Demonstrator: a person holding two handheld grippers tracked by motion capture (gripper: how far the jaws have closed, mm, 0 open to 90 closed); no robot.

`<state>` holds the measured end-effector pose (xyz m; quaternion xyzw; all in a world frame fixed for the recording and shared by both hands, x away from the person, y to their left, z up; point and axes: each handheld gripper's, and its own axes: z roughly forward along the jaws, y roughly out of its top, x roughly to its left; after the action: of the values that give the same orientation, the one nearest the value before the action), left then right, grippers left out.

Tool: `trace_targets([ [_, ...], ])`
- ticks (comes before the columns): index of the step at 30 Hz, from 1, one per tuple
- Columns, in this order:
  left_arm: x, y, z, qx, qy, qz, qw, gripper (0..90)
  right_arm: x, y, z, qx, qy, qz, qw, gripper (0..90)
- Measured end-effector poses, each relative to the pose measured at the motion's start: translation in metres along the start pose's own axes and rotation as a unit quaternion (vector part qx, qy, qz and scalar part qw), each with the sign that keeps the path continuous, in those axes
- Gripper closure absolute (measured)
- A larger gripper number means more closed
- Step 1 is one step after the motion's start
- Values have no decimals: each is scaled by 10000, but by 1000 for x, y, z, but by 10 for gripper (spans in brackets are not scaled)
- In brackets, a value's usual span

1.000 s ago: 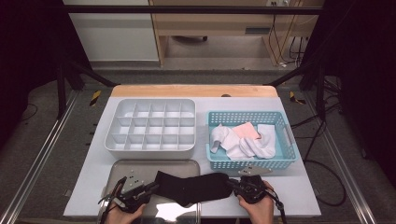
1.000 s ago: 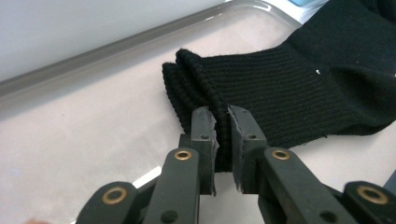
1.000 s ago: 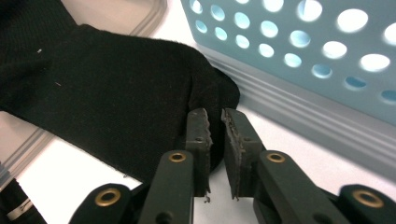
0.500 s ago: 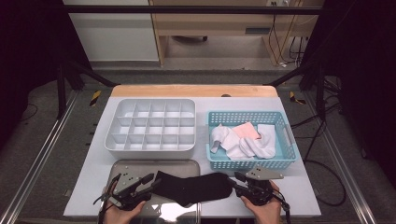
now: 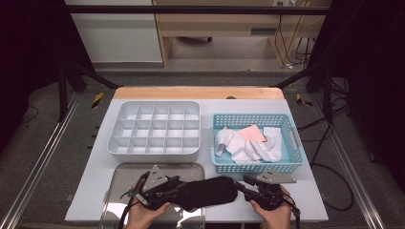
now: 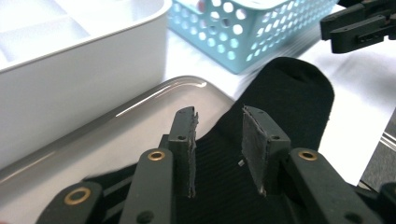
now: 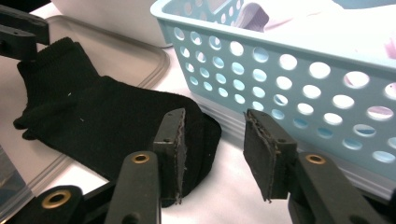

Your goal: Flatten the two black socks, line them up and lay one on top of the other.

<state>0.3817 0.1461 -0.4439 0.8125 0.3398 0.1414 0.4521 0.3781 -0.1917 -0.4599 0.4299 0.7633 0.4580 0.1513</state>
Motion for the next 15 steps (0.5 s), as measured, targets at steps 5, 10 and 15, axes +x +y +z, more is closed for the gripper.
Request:
trace_targets([
  [5,-9,4,13,109,-54,151,9998,647,1,-1,3,139,14,-14,9999,552],
  [10,-17,5,28,310,-173,255,9990,727,3,-1,6,193,33,27,9998,567],
  [15,-21,5,38,452,-332,230,9982,827,6,-1,10,345,97,111,9993,592],
])
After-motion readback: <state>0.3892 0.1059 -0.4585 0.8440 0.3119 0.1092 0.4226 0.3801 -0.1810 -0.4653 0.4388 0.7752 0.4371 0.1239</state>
